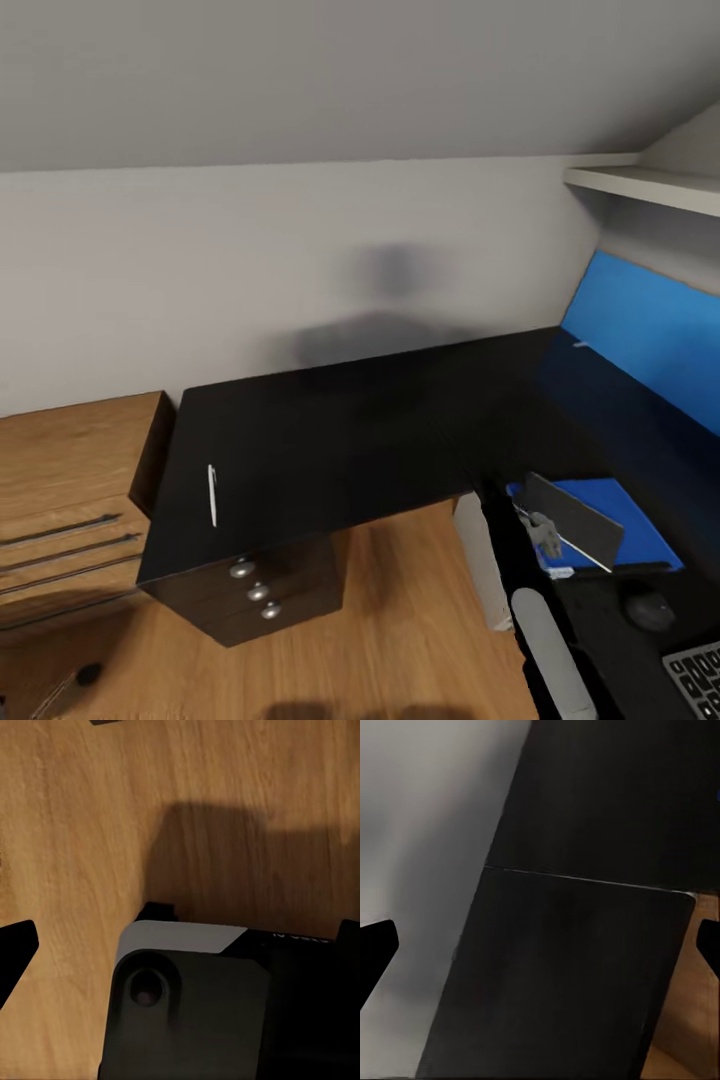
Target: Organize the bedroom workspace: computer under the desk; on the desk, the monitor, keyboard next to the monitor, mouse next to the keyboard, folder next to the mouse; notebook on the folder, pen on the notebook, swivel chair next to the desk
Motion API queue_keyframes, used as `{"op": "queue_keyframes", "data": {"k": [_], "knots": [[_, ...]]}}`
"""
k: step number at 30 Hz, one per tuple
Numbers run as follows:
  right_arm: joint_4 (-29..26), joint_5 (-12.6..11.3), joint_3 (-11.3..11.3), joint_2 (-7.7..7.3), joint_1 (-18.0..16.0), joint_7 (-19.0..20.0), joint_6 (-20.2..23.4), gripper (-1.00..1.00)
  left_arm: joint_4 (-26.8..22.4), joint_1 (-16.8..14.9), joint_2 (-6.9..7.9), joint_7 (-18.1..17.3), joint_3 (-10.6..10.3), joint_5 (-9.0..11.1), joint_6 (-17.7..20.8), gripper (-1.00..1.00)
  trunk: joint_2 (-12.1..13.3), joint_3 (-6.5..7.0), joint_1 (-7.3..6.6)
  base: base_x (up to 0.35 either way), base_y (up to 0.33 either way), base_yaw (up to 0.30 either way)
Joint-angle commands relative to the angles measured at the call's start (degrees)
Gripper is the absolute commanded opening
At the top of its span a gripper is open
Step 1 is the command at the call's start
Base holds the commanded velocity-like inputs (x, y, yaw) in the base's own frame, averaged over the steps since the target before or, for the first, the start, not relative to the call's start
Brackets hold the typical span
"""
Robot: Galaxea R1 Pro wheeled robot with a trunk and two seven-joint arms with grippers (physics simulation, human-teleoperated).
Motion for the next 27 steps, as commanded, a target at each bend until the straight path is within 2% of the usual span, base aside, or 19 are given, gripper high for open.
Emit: {"op": "queue_keyframes", "data": {"k": [1,2,3,6,7,9,10,12,14,18,24,27], "knots": [[0.7,1.6,0.2,0.72,0.0,-0.1,-1.5,1.00,-0.1,-0.1,0.06,0.5,-0.5,0.6,0.0,1.00,0.0,-0.01,0.01,0.000,0.000,0.236],[1.3,3.6,0.6,1.42,0.0,-0.1,-3.0,1.00,-0.1,0.0,0.06,0.5,-0.5,0.6,0.0,1.00,0.0,0.04,0.01,0.000,0.000,0.245],[1.6,4.6,0.9,1.76,0.0,-0.1,-3.8,1.00,-0.1,0.0,0.06,0.5,-0.5,0.6,0.0,1.00,0.0,0.08,0.01,0.000,0.000,0.249],[3.8,10.9,3.5,3.34,0.0,-0.2,-11.0,1.00,-0.1,0.0,0.06,0.5,-0.5,0.6,0.0,1.00,0.0,0.18,0.01,0.000,0.000,0.259],[6.5,15.4,6.2,3.85,0.0,-0.9,-16.5,1.00,-0.1,0.0,0.06,0.5,-0.5,0.6,0.0,1.00,0.0,0.21,0.01,0.000,0.000,0.265],[10.4,22.2,12.4,4.12,0.0,-4.4,-22.9,1.00,0.0,-0.1,0.06,0.5,-0.5,0.6,0.0,1.00,0.0,0.27,0.01,0.000,0.000,0.269],[10.8,23.2,13.5,4.14,0.0,-5.1,-23.8,1.00,0.0,-0.1,0.06,0.5,-0.5,0.6,0.0,1.00,0.0,0.30,0.01,0.000,0.000,0.272],[11.9,27.2,17.8,4.18,0.0,-7.5,-27.8,1.00,0.0,0.0,0.06,0.5,-0.5,0.6,-0.1,1.00,0.0,0.35,0.01,0.000,0.000,0.275],[12.7,29.3,20.1,4.20,0.0,-8.4,-30.9,1.00,-0.1,-0.1,0.06,0.5,-0.5,0.6,0.0,1.00,0.0,0.39,0.01,0.000,0.000,0.277],[14.4,31.2,22.0,4.26,0.0,-9.1,-34.4,1.00,-0.1,-0.1,0.06,0.5,-0.5,0.6,0.0,1.00,0.0,0.48,0.01,0.000,0.000,0.278],[15.6,32.1,22.6,5.60,0.0,-9.4,-35.5,1.00,-0.1,-0.1,0.06,0.5,-0.5,0.6,-0.1,1.00,0.0,0.60,0.01,0.000,0.000,0.279],[16.6,33.4,22.7,6.14,0.0,-9.4,-35.6,1.00,-0.1,0.0,0.06,0.5,-0.5,0.6,-0.1,1.00,0.0,0.66,0.01,0.000,0.000,0.279]]}}
